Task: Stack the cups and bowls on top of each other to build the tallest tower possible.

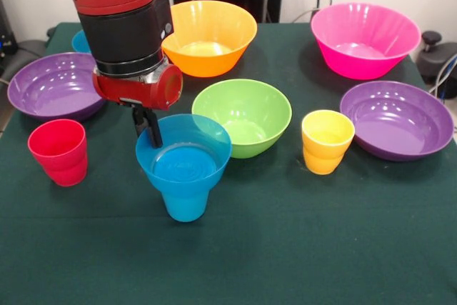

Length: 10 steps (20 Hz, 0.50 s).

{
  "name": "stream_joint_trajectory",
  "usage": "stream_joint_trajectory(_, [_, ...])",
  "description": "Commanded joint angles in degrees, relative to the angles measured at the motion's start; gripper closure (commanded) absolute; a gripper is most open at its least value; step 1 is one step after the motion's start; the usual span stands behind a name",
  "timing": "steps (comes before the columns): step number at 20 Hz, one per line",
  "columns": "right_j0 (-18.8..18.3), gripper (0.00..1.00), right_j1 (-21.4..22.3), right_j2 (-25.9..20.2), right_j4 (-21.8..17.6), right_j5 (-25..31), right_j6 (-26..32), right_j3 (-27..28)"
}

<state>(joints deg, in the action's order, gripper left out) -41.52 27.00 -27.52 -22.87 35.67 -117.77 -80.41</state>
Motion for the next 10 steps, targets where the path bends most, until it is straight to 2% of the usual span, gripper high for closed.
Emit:
stream_joint_trajectory(1, [2.50, 1.00, -3.08, 0.32, -5.33, -3.49, 5.12, -3.42])
stream_joint_trajectory(10, [1.86, 1.00, -3.57, -0.02, -5.18, -2.76, 6.25, -2.27])
